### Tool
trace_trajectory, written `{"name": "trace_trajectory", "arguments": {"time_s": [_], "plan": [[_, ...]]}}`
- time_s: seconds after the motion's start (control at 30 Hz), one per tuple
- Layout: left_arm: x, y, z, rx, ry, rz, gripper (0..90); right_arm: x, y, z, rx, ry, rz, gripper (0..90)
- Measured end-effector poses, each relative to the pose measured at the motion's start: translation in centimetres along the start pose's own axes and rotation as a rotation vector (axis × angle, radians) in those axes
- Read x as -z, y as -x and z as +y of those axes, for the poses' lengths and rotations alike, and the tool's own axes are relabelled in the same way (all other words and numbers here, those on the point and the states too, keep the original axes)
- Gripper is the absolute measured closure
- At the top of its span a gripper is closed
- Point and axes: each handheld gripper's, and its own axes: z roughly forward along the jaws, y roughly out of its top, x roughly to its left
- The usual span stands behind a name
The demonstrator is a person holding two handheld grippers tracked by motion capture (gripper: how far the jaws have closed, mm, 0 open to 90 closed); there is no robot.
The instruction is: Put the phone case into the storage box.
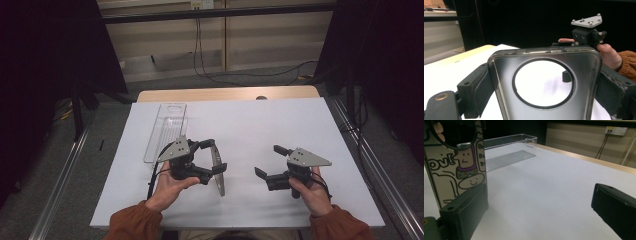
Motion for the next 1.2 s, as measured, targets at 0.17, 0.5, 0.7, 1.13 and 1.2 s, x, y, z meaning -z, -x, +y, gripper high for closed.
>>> {"name": "trace_trajectory", "arguments": {"time_s": [0.17,0.5,0.7,1.13,1.2], "plan": [[0.3,-0.1,0.2,0.005,-0.016,0.030,11.4,0.7,0.2,-0.4,-0.007,-0.005,-0.032,0.4],[0.9,-0.3,0.4,0.027,-0.008,0.082,11.5,2.2,0.8,-1.1,-0.028,0.005,-0.069,0.8],[1.2,-0.6,0.6,0.047,-0.013,0.108,11.5,3.1,1.0,-1.5,-0.033,0.005,-0.089,0.9],[1.7,-0.7,1.1,0.050,-0.014,0.146,11.5,5.3,1.9,-2.1,-0.049,0.023,-0.144,0.4],[1.7,-0.7,1.2,0.049,-0.012,0.160,11.6,5.6,1.9,-2.1,-0.057,0.026,-0.141,0.1]]}}
